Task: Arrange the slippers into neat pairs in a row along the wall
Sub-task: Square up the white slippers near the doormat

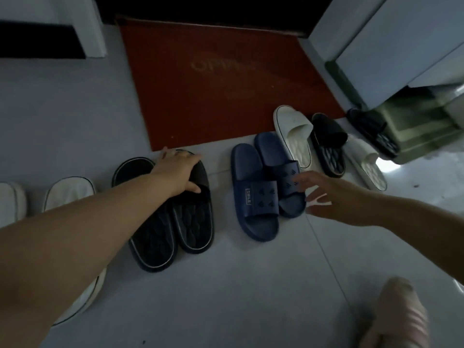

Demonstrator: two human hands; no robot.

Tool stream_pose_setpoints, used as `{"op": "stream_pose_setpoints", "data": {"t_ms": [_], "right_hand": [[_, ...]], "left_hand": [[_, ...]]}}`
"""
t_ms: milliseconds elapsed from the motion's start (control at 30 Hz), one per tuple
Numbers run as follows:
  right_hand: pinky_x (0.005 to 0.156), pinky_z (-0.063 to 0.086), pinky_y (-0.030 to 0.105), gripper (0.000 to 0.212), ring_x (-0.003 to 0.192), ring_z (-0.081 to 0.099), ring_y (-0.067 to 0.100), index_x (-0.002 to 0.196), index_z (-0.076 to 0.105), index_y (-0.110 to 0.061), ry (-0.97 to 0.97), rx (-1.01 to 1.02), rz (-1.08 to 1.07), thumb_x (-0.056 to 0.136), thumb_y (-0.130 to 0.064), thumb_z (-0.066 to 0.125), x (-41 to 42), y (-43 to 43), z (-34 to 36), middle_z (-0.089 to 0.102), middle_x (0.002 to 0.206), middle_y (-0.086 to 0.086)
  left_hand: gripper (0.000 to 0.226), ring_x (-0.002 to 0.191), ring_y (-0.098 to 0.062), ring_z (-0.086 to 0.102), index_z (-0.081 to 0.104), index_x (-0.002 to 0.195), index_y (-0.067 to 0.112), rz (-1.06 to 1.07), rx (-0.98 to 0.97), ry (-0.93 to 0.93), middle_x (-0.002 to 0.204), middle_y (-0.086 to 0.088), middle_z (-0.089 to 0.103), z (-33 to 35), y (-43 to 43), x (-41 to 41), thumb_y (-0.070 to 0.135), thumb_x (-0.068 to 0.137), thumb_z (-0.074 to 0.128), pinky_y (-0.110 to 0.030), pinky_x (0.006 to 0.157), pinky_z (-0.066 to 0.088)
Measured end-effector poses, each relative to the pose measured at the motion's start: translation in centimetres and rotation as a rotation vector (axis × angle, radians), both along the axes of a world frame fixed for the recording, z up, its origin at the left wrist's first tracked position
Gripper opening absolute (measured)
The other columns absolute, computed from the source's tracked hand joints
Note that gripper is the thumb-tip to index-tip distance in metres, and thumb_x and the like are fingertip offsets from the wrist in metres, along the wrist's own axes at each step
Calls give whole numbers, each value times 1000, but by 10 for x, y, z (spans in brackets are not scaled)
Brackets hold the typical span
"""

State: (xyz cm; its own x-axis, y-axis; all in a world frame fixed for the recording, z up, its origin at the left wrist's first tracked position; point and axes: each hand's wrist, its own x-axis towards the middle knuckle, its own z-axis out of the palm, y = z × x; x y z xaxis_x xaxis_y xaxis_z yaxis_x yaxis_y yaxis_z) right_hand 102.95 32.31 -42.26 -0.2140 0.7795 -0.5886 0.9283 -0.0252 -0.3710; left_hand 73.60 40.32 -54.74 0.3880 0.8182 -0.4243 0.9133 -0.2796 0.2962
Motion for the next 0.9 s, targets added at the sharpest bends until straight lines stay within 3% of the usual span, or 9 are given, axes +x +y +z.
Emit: {"op": "stream_pose_setpoints", "data": {"t_ms": [67,167,267,367,433,567,700,833,900], "right_hand": [[89,45,18,61,105,55,9,136,36,-25,-63,17,107,84,-14,65,17,19,-17,50,132,0],[94,36,22,74,116,45,13,144,26,-21,-196,83,292,82,-18,68,57,58,-40,37,143,3],[106,34,32,99,134,33,26,150,4,-21,-297,90,430,78,-32,71,79,88,-74,11,156,8],[113,26,40,114,144,14,34,148,-12,-20,-287,75,461,75,-39,72,101,113,-110,-9,158,12],[115,21,38,111,145,10,33,149,-8,-18,-189,70,493,74,-34,73,101,120,-133,-5,158,12],[114,26,48,101,142,11,39,148,5,-25,80,120,517,72,-26,73,105,133,-152,7,157,6],[113,28,50,98,144,1,40,148,-1,-30,240,62,598,79,-22,67,88,120,-161,-5,159,4],[116,23,45,99,145,-2,35,148,-9,-31,345,-8,551,83,-24,65,93,114,-165,-14,158,5],[114,27,46,100,145,7,33,148,-3,-30,443,-39,423,80,-30,69,109,120,-164,-9,159,5]], "left_hand": [[81,141,-25,22,30,143,28,2,14,-124,152,-2,33,4,1,11,48,75,69,-42,119,4],[70,137,-18,29,37,140,28,19,-2,-238,148,3,39,20,5,49,40,79,68,-31,115,18],[80,142,-16,24,26,145,30,21,-107,-249,154,3,28,22,-10,95,40,78,69,-30,115,20],[108,145,-24,13,-6,149,22,11,-128,-29,159,-1,7,1,-31,171,43,75,70,-34,119,14],[112,138,-30,23,-18,147,20,22,-44,173,154,-6,14,-11,-38,198,39,77,67,-39,117,19],[123,107,-28,56,-5,147,24,87,106,342,125,-7,53,-12,-30,204,40,57,78,-38,93,45],[107,133,-25,34,-4,149,24,320,-149,441,148,-5,31,10,-22,181,38,73,70,-35,108,37],[109,132,-23,39,-11,148,23,186,-313,666,149,-3,33,21,13,198,44,76,67,-37,112,29],[101,127,-23,44,6,147,22,115,-371,749,140,-1,42,24,38,213,52,73,67,-38,108,29]]}}
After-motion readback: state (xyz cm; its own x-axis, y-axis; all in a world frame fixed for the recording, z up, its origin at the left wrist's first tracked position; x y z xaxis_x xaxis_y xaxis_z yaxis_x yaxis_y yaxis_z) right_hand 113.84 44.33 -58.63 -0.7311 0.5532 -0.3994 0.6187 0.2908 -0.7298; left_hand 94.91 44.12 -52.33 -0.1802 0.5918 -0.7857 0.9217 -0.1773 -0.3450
